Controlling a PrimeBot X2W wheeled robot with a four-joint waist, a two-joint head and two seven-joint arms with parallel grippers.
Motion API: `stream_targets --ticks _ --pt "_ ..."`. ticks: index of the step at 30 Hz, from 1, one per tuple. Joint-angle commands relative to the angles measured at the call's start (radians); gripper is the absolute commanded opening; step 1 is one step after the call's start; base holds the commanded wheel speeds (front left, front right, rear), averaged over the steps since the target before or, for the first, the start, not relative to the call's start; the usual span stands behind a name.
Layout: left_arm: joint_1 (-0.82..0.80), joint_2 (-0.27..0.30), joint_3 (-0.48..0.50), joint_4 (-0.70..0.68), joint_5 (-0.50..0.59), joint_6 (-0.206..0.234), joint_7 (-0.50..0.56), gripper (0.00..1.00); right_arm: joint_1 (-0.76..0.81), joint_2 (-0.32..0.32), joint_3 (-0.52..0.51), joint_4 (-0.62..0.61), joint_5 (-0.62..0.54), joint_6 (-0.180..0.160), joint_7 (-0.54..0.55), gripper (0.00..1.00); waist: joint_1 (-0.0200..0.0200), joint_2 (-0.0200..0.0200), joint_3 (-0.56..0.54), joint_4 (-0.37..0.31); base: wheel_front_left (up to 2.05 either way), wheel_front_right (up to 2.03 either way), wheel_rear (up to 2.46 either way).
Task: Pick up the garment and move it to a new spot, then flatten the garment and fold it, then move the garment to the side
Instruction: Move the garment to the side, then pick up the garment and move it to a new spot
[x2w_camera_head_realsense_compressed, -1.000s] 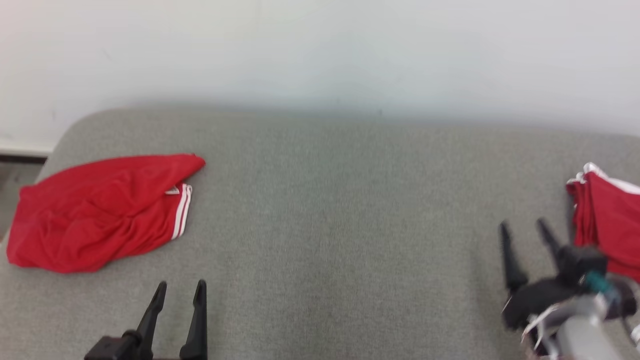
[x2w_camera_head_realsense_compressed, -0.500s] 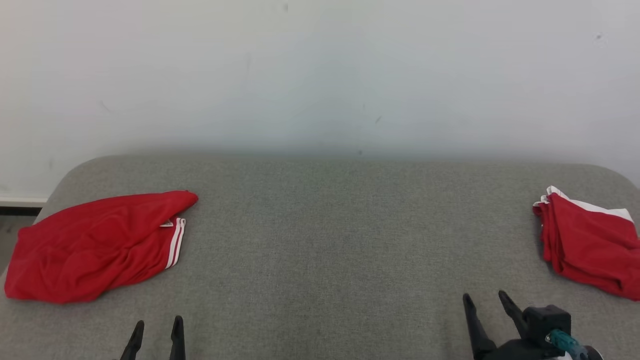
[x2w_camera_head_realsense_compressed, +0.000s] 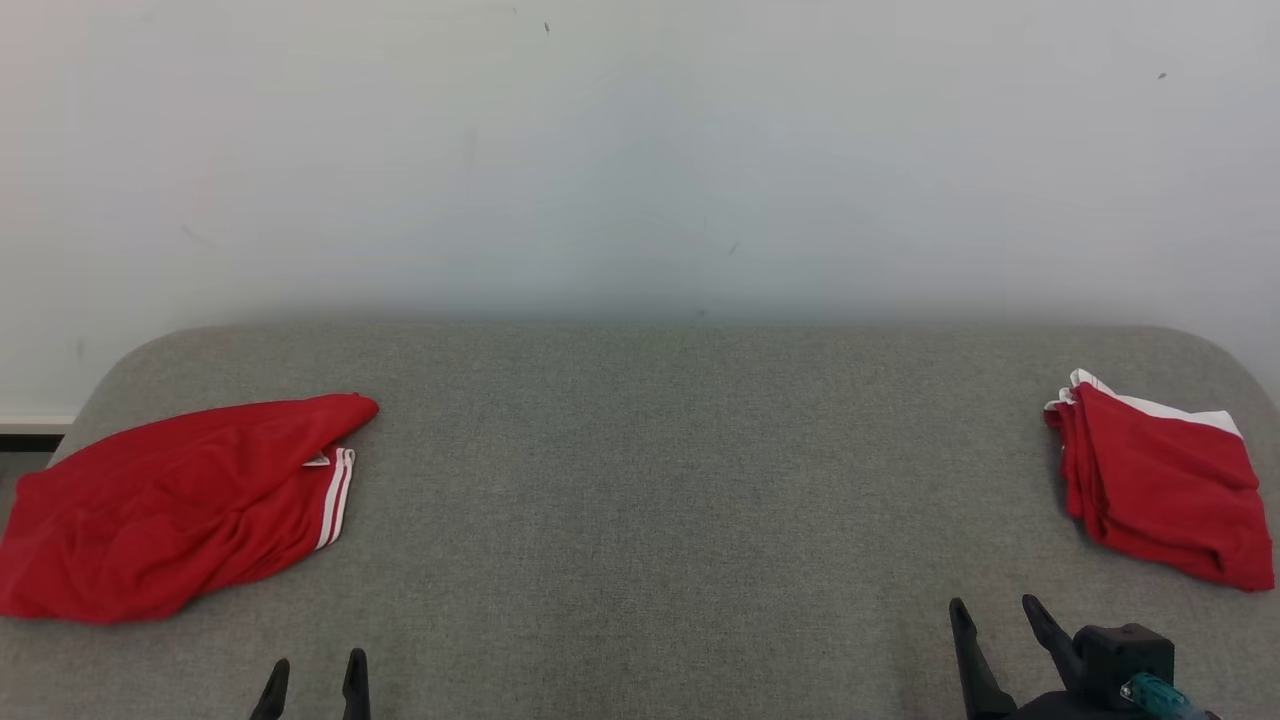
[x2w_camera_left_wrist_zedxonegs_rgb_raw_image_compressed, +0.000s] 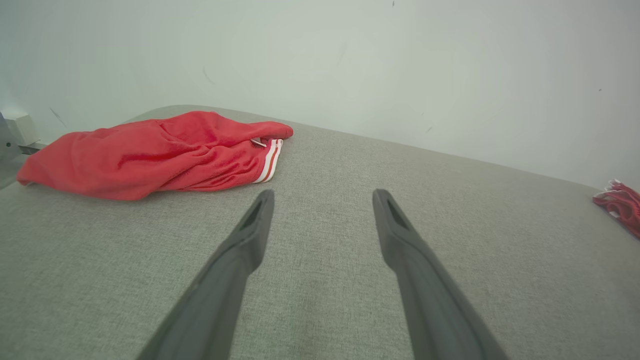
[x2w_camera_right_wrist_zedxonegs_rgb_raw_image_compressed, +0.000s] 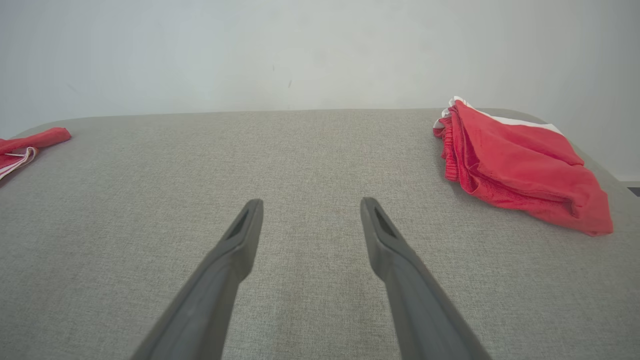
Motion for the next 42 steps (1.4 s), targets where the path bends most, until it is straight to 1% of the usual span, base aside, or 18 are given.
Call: stream_targets --ticks 1,9,14,19,24,25,33,36,42 --pt "-0.009 0.004 -0.002 0.000 0.001 0.000 -0.005 1.00 0.005 0.002 -0.001 -0.007 0.011 -0.002 0.000 1.00 0.0001 0.0001 0.002 0.001 0.00 0.00 0.00" --pt "-0.019 0.009 -0.014 -0.001 0.002 -0.003 -0.004 1.00 0.017 0.002 -0.005 -0.017 0.022 -0.002 -0.004 1.00 0.0001 0.0001 0.010 0.014 0.00 0.00 0.00" --pt "-0.032 0.013 -0.014 0.001 0.000 0.003 0.005 1.00 0.025 0.002 0.002 -0.009 0.033 -0.002 -0.008 1.00 0.0001 0.0001 0.012 0.056 0.00 0.00 0.00" --pt "-0.023 0.022 -0.012 -0.002 -0.001 0.008 0.009 1.00 0.021 0.002 0.027 0.002 0.048 -0.002 -0.015 1.00 0.0001 0.0001 0.011 0.128 0.00 0.00 0.00" --pt "-0.016 0.038 -0.007 -0.014 0.000 0.016 0.016 1.00 0.024 0.002 0.040 0.013 0.056 -0.002 -0.026 1.00 0.0001 0.0001 0.007 0.235 0.00 0.00 0.00" --pt "-0.016 0.038 -0.007 -0.014 0.000 0.016 0.016 1.00 0.024 0.002 0.040 0.013 0.056 -0.002 -0.026 1.00 0.0001 0.0001 0.007 0.235 0.00 0.00 0.00" --pt "0.011 0.071 0.011 -0.051 -0.004 0.032 0.037 1.00 0.012 0.002 0.058 0.036 0.072 -0.002 -0.047 1.00 0.0001 0.0001 0.007 0.421 0.00 0.00 0.00" --pt "0.039 0.078 0.031 -0.073 -0.014 0.050 0.029 1.00 -0.018 0.002 0.096 0.041 0.073 -0.002 -0.044 1.00 0.0001 0.0001 0.030 0.453 0.00 0.00 0.00" --pt "0.087 0.065 0.071 -0.127 -0.031 0.080 0.007 1.00 -0.087 0.001 0.164 0.068 0.061 -0.002 -0.033 1.00 0.0001 0.0001 0.077 0.487 0.00 0.00 0.00"
